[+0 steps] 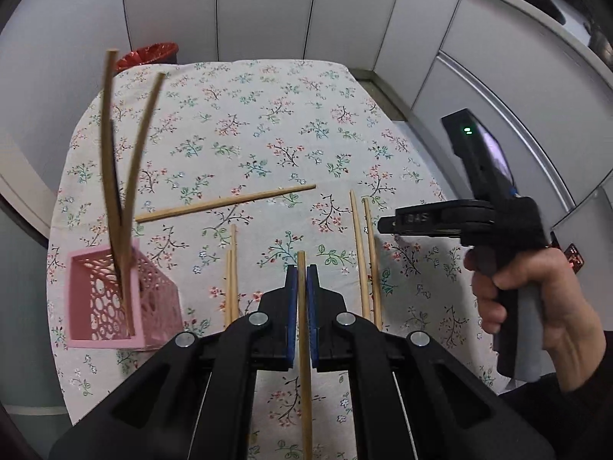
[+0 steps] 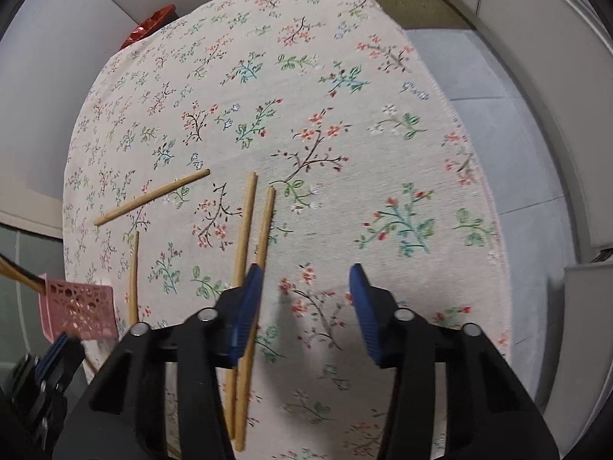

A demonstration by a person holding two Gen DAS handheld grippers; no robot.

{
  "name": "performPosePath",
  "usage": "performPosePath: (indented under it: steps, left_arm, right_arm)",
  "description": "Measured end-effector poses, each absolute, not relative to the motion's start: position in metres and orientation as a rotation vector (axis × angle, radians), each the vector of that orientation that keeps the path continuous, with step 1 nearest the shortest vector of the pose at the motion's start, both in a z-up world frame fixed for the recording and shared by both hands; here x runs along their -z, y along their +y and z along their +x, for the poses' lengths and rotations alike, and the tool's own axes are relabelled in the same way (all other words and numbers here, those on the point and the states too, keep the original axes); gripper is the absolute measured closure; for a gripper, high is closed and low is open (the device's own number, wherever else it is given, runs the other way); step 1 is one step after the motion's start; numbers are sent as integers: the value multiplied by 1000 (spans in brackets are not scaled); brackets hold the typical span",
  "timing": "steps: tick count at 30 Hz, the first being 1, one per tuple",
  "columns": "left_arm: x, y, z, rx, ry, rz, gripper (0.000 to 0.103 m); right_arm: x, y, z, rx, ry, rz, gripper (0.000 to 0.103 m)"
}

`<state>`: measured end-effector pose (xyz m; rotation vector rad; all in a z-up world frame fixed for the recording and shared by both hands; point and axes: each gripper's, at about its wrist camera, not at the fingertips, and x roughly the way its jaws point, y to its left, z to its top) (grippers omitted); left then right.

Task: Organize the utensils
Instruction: 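Close the left gripper on a chopstick while the right gripper closes on another, then lift both held chopsticks toward the pink holder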

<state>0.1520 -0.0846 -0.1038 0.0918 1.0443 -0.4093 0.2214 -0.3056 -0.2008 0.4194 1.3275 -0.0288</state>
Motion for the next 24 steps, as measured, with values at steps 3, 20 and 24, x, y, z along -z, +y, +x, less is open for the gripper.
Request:
performPosePath:
  steps: [3, 20, 24]
  left_arm:
    - [100, -76, 150, 411, 1036, 76, 98]
    - [85, -59, 137, 413, 982, 39, 98]
    - [77, -54, 127, 416, 952, 41, 98]
  right_arm:
    - [207, -295, 230, 20, 1334, 426, 77]
    - [207, -258, 226, 25, 1331, 246, 98]
    - [186, -257, 206, -9, 1271, 234, 98]
